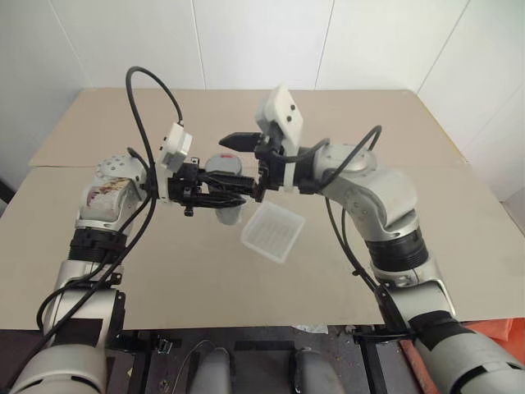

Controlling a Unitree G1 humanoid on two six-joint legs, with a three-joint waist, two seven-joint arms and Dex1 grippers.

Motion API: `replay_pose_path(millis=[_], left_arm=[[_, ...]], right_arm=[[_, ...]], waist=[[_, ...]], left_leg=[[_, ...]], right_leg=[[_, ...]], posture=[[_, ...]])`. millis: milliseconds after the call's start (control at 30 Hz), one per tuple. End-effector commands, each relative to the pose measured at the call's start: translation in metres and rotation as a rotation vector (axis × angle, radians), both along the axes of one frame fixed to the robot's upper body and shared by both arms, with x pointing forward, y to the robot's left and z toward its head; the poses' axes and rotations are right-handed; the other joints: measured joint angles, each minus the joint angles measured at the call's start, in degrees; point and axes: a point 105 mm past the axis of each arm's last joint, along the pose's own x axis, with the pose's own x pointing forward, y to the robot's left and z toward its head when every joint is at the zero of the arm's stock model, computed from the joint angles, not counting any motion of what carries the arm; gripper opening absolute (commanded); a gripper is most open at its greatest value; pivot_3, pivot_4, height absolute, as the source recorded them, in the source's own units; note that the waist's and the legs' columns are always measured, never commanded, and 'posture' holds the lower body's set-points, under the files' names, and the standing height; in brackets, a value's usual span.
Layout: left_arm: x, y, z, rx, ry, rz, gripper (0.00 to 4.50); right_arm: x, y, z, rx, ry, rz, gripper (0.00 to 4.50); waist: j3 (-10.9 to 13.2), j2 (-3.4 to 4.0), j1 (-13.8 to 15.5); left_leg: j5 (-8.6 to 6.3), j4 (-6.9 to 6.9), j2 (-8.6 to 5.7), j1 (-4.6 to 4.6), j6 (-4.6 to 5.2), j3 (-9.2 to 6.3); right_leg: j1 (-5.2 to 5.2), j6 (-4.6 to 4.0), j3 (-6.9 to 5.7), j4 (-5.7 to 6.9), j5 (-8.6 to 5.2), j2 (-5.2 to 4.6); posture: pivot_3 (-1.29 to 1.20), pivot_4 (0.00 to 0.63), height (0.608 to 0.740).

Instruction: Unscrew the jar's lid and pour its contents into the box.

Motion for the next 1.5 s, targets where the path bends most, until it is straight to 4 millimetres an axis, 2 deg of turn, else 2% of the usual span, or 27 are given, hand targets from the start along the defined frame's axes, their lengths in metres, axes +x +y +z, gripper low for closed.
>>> replay_pose_path(millis=[33, 300, 467, 633, 800, 1067, 1500], left_arm=[[-0.007, 0.005, 0.01, 0.002, -0.055, -0.02, 1.93], [-0.008, 0.01, 0.011, 0.008, -0.051, -0.011, 1.93], [-0.006, 0.01, 0.012, 0.01, -0.054, -0.009, 1.93], [-0.003, 0.008, 0.013, 0.012, -0.058, -0.005, 1.93], [0.0, 0.002, 0.013, 0.008, -0.064, -0.011, 1.93], [0.001, -0.002, 0.01, 0.007, -0.069, -0.02, 1.93], [0.001, -0.001, 0.009, 0.005, -0.074, -0.019, 1.93]], right_arm=[[0.01, -0.029, 0.014, 0.048, -0.051, -0.087, 4.46], [0.013, -0.055, 0.007, 0.019, -0.055, -0.136, 4.46], [0.008, -0.06, 0.008, 0.015, -0.08, -0.131, 4.46], [-0.007, -0.059, 0.017, 0.041, -0.103, -0.072, 4.46], [-0.023, -0.044, 0.026, 0.05, -0.101, 0.003, 4.46], [-0.024, -0.01, 0.021, -0.051, -0.072, 0.005, 4.46], [-0.016, 0.006, 0.016, -0.084, -0.045, -0.013, 4.46]], waist=[[0.0, 0.0, 0.0], [0.0, 0.0, 0.2], [0.0, 0.0, -0.1], [0.0, 0.0, 0.0], [0.0, 0.0, 0.1], [0.0, 0.0, -0.1], [0.0, 0.0, 0.1]], left_leg=[[0.0, 0.0, 0.0, 0.0, 0.0, 0.0], [0.0, 0.01, 0.0, 0.0, 0.0, 0.01], [0.0, -0.01, 0.0, 0.0, 0.0, 0.01], [0.0, -0.01, 0.0, 0.0, 0.0, 0.01], [0.0, 0.0, 0.0, 0.0, 0.0, 0.0], [0.0, -0.01, 0.0, -0.01, 0.0, 0.01], [0.0, 0.0, 0.0, -0.01, 0.0, 0.0]], right_leg=[[0.0, 0.0, 0.0, 0.0, 0.0, 0.0], [0.01, 0.0, 0.0, -0.01, 0.0, 0.0], [-0.01, 0.0, 0.01, -0.02, 0.0, 0.0], [-0.01, 0.0, 0.01, -0.01, 0.0, 0.0], [0.0, 0.0, 0.01, -0.01, 0.0, 0.0], [-0.03, 0.0, 0.01, 0.01, 0.0, 0.0], [-0.01, 0.0, 0.0, 0.0, 0.0, 0.0]], posture=[[0.0, 0.15, 0.74], [0.0, 0.15, 0.74], [0.0, 0.15, 0.74], [0.0, 0.15, 0.74], [0.0, 0.15, 0.74], [0.0, 0.15, 0.74], [0.0, 0.15, 0.74]])
